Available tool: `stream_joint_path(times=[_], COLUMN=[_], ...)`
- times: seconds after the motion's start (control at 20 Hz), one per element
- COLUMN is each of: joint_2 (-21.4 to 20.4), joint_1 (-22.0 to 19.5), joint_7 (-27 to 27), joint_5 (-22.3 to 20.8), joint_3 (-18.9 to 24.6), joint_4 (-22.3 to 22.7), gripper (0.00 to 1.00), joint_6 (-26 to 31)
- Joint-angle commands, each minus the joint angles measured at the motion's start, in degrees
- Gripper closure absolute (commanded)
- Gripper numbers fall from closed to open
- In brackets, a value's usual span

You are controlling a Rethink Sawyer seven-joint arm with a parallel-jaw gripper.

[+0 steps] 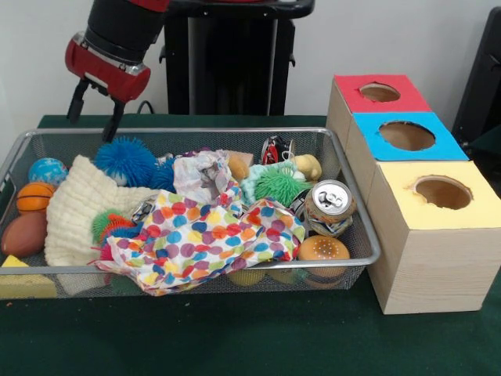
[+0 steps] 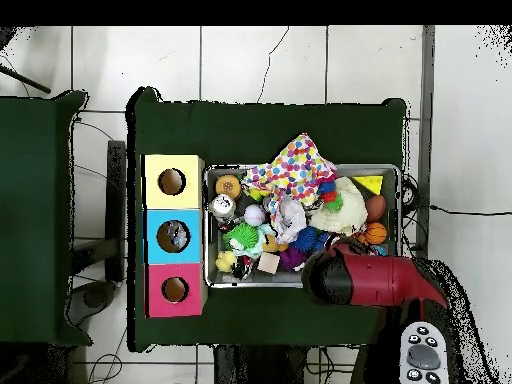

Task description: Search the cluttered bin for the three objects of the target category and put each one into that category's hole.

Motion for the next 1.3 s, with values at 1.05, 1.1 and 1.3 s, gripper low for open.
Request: stream_joint_path(times=[1.05, 1.1, 1.3], joint_2=[5.8, 6.1, 7.1], joint_1=[-9.6, -10.0, -12.0], joint_7=[0.6, 0.7, 1.0], joint_5=[-5.4, -5.5, -5.8], joint_3=[17.1, 17.5, 19.1], joint_4=[7.9, 8.0, 8.2], gripper=[0.0, 0.0, 0.0], joint_6=[-11.4, -12.0, -14.3])
